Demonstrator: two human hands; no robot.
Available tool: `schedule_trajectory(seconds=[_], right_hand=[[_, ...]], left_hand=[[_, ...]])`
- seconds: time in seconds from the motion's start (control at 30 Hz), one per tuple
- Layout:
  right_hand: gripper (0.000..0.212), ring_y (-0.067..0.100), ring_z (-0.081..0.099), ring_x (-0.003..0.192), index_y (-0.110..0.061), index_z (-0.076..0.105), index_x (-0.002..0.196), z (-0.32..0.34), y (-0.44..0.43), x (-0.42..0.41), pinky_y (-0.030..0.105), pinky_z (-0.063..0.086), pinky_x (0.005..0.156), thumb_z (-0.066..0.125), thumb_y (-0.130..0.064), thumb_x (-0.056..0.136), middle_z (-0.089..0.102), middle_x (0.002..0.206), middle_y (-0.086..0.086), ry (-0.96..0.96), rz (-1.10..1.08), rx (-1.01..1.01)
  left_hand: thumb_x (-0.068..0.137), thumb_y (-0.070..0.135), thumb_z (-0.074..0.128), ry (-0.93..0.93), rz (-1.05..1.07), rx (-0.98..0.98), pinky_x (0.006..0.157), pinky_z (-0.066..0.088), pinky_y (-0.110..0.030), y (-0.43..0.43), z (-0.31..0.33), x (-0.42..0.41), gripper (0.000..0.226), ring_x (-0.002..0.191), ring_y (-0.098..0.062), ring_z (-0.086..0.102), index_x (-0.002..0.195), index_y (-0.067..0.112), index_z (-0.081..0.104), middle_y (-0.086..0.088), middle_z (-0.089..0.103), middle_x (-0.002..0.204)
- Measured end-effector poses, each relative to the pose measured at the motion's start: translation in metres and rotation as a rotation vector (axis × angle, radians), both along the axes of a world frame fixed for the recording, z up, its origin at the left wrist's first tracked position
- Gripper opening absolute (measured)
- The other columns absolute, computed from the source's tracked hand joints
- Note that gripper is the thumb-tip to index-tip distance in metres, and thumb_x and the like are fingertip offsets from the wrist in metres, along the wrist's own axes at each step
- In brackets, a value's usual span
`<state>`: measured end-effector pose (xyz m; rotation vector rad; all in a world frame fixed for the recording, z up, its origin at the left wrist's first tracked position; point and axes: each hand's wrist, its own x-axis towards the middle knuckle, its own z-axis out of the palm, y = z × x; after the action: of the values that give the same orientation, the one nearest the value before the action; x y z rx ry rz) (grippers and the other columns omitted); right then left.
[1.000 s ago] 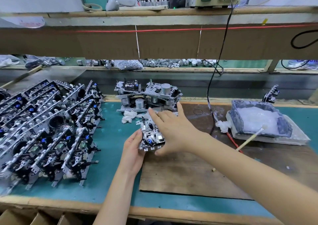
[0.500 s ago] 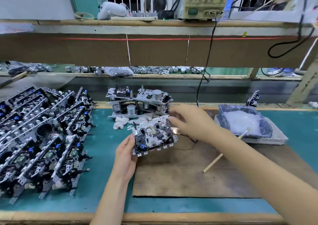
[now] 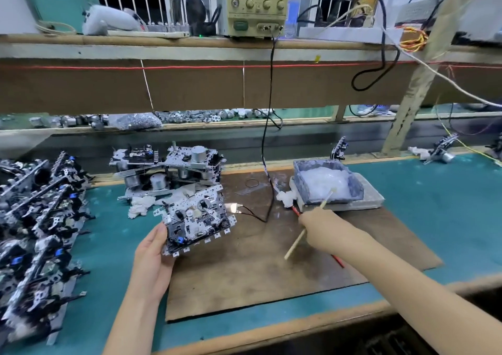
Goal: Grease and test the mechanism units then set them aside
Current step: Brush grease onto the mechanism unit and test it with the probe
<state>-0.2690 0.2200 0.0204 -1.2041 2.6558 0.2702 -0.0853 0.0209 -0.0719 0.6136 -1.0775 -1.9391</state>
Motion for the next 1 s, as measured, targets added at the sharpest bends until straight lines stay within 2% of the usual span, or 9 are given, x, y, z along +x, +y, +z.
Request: schedule_trajectory(seconds=[0.13, 0.27, 0.4, 0.5, 0.6, 0.67, 0.73, 0.8, 1.0], right_hand=[[0.016, 0.026, 0.045, 0.077, -0.015, 0.042, 0.084, 0.006, 0.006, -0.009, 0.027, 0.031, 0.061, 0.039, 0.0, 0.087, 0.044, 0.078, 0.002, 0.159, -0.017, -0.25], [0.02, 0.028, 0.057, 0.094, -0.009, 0.053, 0.105, 0.011, 0.004, -0.02, 0.027, 0.032, 0.061, 0.038, -0.008, 0.092, 0.059, 0.102, 0.011, 0.273, -0.069, -0.333], [0.019, 0.027, 0.058, 0.095, -0.01, 0.053, 0.103, 0.022, 0.0, -0.021, 0.027, 0.032, 0.062, 0.038, -0.006, 0.092, 0.059, 0.1, 0.011, 0.35, -0.098, -0.328], [0.017, 0.03, 0.058, 0.092, -0.003, 0.058, 0.1, 0.036, -0.006, -0.014, 0.032, 0.035, 0.063, 0.043, -0.008, 0.093, 0.064, 0.1, 0.014, 0.36, 0.0, -0.624], [0.019, 0.005, 0.06, 0.072, -0.001, 0.07, 0.091, 0.046, -0.011, 0.008, 0.019, 0.048, 0.068, 0.054, -0.011, 0.088, 0.069, 0.082, -0.005, 0.074, 0.336, -1.221], [0.018, -0.001, 0.059, 0.064, -0.013, 0.071, 0.094, 0.048, -0.015, 0.027, 0.016, 0.05, 0.061, 0.056, -0.016, 0.085, 0.065, 0.076, -0.017, -0.278, 0.405, -1.391], [0.016, 0.002, 0.061, 0.059, -0.026, 0.067, 0.09, 0.046, -0.02, 0.043, 0.018, 0.051, 0.055, 0.055, -0.016, 0.085, 0.066, 0.071, -0.014, -0.526, 0.431, -1.407], [0.019, 0.005, 0.061, 0.055, -0.028, 0.064, 0.086, 0.041, -0.026, 0.051, 0.016, 0.05, 0.052, 0.056, -0.011, 0.087, 0.065, 0.068, -0.008, -0.583, 0.455, -1.367], [0.019, 0.004, 0.059, 0.054, -0.014, 0.065, 0.082, 0.028, -0.037, 0.059, 0.011, 0.044, 0.051, 0.053, 0.0, 0.089, 0.062, 0.064, 0.0, -0.689, 0.421, -1.287]], left_hand=[[0.099, 0.01, 0.038, 0.005, -0.002, 0.026, 0.063, 0.056, -0.019, 0.001, 0.001, -0.001, 0.043, 0.068, -0.005, 0.069, 0.077, 0.011, 0.074, 0.004, 0.073, 0.076], [0.1, 0.01, 0.037, 0.007, -0.008, 0.034, 0.064, 0.056, -0.018, 0.001, 0.002, 0.0, 0.037, 0.07, -0.004, 0.069, 0.085, 0.011, 0.071, 0.005, 0.073, 0.077], [0.1, 0.01, 0.038, -0.011, -0.003, 0.033, 0.066, 0.056, -0.019, 0.001, 0.003, -0.001, 0.024, 0.071, -0.004, 0.069, 0.095, 0.009, 0.062, 0.005, 0.074, 0.078], [0.099, 0.011, 0.04, -0.04, -0.001, 0.038, 0.07, 0.055, -0.021, 0.003, 0.004, -0.001, 0.024, 0.074, -0.006, 0.068, 0.097, 0.009, 0.063, 0.004, 0.074, 0.081], [0.099, 0.01, 0.04, -0.059, 0.006, 0.048, 0.077, 0.054, -0.025, 0.005, 0.005, 0.0, 0.024, 0.082, -0.011, 0.066, 0.098, 0.009, 0.064, 0.003, 0.073, 0.085], [0.099, 0.011, 0.041, -0.083, 0.012, 0.057, 0.082, 0.051, -0.027, 0.006, 0.007, 0.002, 0.023, 0.088, -0.014, 0.063, 0.1, 0.01, 0.064, 0.001, 0.072, 0.09], [0.099, 0.013, 0.042, -0.108, 0.011, 0.065, 0.089, 0.049, -0.032, 0.007, 0.009, 0.003, 0.023, 0.096, -0.019, 0.061, 0.103, 0.009, 0.064, -0.006, 0.068, 0.102], [0.099, 0.015, 0.042, -0.137, 0.011, 0.076, 0.102, 0.039, -0.042, 0.007, 0.01, 0.004, 0.025, 0.11, -0.024, 0.055, 0.11, 0.007, 0.062, -0.011, 0.063, 0.114], [0.099, 0.016, 0.042, -0.144, 0.005, 0.053, 0.106, 0.033, -0.045, 0.007, 0.008, 0.006, 0.023, 0.115, -0.028, 0.051, 0.102, 0.008, 0.063, -0.015, 0.06, 0.118]])
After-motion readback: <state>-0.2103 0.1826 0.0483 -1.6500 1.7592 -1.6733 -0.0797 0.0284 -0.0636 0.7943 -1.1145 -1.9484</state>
